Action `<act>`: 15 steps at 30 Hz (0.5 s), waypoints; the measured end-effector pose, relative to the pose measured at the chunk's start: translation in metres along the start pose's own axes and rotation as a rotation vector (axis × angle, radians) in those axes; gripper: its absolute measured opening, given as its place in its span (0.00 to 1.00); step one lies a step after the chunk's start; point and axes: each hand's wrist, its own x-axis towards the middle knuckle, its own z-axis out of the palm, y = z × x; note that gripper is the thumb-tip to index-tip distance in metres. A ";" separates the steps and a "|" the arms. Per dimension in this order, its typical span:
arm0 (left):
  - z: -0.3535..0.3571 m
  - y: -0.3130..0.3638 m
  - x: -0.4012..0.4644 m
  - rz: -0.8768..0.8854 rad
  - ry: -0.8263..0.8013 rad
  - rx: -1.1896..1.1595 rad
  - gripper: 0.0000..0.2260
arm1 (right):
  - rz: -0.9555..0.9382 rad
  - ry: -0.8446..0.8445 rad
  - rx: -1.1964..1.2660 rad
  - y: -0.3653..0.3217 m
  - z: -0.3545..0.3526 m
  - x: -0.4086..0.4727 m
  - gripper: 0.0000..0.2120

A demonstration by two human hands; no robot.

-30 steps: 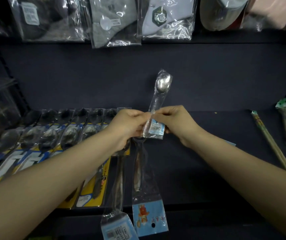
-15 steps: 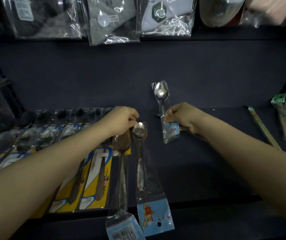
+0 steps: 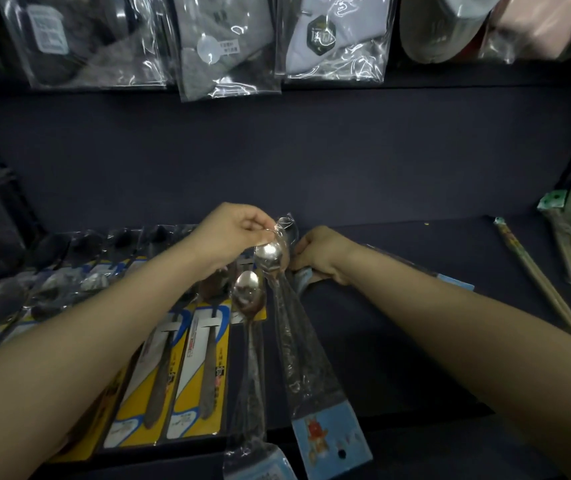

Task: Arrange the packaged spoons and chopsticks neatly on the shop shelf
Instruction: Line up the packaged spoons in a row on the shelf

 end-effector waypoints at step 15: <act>0.043 -0.011 0.018 -0.015 -0.001 0.108 0.05 | -0.176 0.279 -0.913 0.025 -0.067 -0.016 0.16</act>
